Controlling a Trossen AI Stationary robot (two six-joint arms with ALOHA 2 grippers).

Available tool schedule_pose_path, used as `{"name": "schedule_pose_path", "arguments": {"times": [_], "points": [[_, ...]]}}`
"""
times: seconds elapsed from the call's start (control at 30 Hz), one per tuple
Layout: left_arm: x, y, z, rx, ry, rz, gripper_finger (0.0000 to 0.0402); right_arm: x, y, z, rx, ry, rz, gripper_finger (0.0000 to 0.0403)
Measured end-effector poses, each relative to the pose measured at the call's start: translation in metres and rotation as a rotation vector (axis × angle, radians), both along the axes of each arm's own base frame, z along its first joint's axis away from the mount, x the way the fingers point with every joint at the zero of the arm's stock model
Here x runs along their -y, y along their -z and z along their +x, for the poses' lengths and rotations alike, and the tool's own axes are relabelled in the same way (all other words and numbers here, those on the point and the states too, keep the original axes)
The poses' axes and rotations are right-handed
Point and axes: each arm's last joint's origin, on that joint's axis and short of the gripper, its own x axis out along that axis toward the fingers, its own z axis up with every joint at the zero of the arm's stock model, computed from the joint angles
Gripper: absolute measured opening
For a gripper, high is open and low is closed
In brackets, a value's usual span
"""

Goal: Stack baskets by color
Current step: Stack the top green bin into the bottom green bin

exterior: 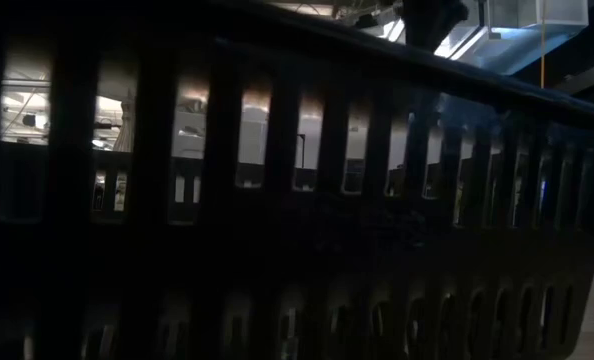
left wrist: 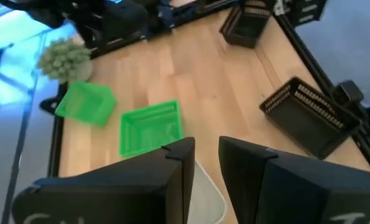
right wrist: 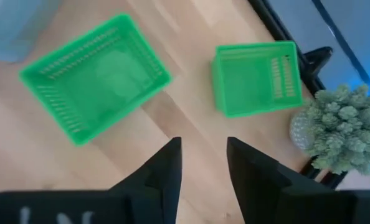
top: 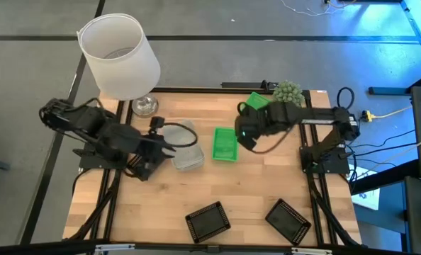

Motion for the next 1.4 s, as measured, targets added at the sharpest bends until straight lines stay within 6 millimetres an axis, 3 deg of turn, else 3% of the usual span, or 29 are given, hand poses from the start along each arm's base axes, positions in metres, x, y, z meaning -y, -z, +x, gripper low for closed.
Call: {"name": "schedule_pose_path", "arguments": {"times": [0.27, 0.6, 1.03, 1.4], "points": [[-0.002, -0.013, -0.043, 0.065, -0.095, -0.074, 0.0067, 0.047, 0.034, 0.008, -0.047, -0.041, 0.108, 0.0127], [-0.015, -0.017, -0.08, 0.083, -0.177, -0.133, 0.0066, 0.077, 0.074, 0.012, -0.008, -0.107, 0.209, 0.0127], [-0.016, -0.016, -0.083, 0.08, -0.197, -0.115, 0.0066, 0.131, 0.115, -0.006, 0.037, 0.003, 0.256, 0.0127], [-0.016, -0.015, -0.084, 0.071, -0.198, -0.106, 0.0066, 0.152, 0.146, -0.017, 0.076, 0.003, 0.222, 0.0127]]}}
